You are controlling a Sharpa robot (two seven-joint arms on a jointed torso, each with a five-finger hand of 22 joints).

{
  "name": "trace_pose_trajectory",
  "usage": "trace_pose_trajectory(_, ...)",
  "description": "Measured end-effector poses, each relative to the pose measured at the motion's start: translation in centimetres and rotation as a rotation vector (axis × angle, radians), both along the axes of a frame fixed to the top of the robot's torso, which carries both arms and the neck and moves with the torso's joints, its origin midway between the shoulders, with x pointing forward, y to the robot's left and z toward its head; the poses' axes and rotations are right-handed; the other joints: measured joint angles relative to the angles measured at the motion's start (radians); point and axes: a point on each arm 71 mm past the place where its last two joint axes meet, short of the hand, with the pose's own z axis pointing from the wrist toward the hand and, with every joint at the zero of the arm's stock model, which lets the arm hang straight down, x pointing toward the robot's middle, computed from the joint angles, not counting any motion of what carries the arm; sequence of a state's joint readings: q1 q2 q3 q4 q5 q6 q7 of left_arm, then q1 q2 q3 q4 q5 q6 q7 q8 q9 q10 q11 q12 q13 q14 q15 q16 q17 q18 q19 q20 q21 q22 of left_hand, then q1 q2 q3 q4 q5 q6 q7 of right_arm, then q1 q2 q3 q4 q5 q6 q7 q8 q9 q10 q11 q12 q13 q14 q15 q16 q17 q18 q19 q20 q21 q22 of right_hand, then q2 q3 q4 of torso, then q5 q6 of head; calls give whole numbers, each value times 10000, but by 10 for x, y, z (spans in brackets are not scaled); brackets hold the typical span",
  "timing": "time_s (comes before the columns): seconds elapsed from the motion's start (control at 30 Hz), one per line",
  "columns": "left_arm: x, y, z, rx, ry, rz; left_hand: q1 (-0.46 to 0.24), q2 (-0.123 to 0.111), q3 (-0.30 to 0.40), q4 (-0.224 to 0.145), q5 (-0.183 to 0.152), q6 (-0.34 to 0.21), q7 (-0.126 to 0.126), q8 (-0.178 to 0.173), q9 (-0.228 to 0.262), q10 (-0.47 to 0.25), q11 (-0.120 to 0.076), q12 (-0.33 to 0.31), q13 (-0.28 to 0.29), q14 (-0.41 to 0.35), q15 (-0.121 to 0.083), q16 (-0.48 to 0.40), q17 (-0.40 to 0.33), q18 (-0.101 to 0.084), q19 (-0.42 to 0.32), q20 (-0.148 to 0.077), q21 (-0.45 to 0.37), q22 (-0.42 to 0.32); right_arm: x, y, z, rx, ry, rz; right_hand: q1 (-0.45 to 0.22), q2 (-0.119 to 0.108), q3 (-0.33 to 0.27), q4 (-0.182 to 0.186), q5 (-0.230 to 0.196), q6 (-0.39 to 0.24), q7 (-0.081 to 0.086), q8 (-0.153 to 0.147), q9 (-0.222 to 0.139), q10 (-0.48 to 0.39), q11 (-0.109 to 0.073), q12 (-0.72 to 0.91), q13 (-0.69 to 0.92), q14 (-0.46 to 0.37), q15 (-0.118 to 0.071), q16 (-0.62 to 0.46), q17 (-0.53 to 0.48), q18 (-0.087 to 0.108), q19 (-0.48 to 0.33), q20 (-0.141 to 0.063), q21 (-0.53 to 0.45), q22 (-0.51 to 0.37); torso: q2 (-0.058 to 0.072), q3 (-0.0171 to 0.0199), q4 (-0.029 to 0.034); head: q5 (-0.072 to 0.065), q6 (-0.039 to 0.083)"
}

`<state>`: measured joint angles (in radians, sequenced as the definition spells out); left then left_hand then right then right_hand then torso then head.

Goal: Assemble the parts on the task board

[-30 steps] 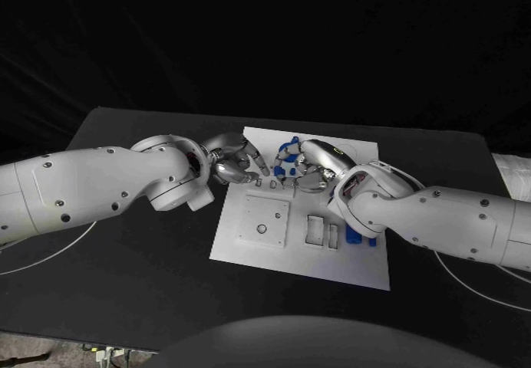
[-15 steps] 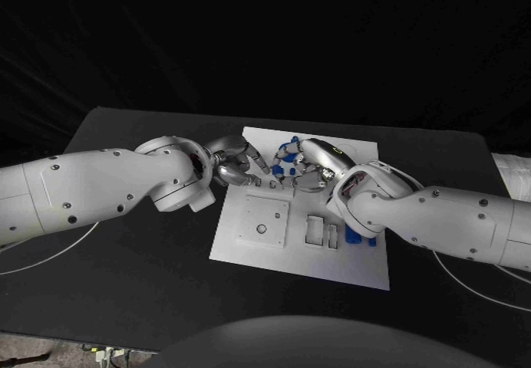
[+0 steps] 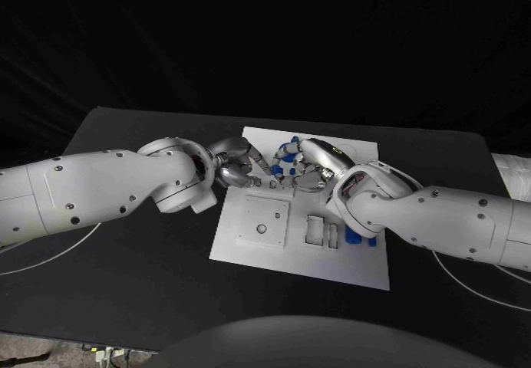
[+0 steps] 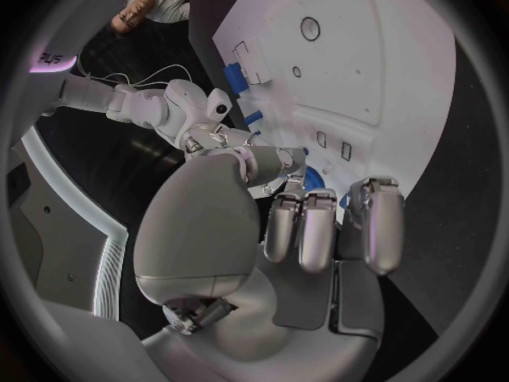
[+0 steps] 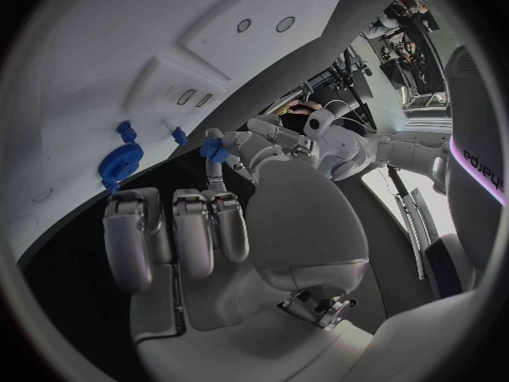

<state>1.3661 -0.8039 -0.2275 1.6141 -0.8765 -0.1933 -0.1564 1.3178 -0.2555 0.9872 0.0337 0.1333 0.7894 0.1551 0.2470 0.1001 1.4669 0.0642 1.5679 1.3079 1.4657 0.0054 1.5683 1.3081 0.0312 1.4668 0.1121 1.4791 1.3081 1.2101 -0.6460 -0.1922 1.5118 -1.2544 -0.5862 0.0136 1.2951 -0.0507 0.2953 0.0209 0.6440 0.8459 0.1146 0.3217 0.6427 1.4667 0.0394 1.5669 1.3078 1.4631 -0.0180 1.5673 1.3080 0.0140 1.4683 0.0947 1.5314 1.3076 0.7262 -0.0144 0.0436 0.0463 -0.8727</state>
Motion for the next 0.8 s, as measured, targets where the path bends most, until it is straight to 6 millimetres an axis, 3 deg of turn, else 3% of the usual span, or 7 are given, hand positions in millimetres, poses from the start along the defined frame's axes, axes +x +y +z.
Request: trace_pose_trajectory(0.8, -1, -2, 1, -242, -11, -97, 1, 1, 65, -66, 0, 113, -34, -272, -165, -1, -75, 0, 0, 0, 0, 0, -3, 0, 0, 0, 0, -2, 1, -1, -2, -189, 211, -17, -28, -29, 30, -31, -37, -39, 4, 19, 6, 0, 0, 0, 0, 0, 0, 0, -3, 0, 0, 0, 0, -2, -2, 4, 2, 46, 0)
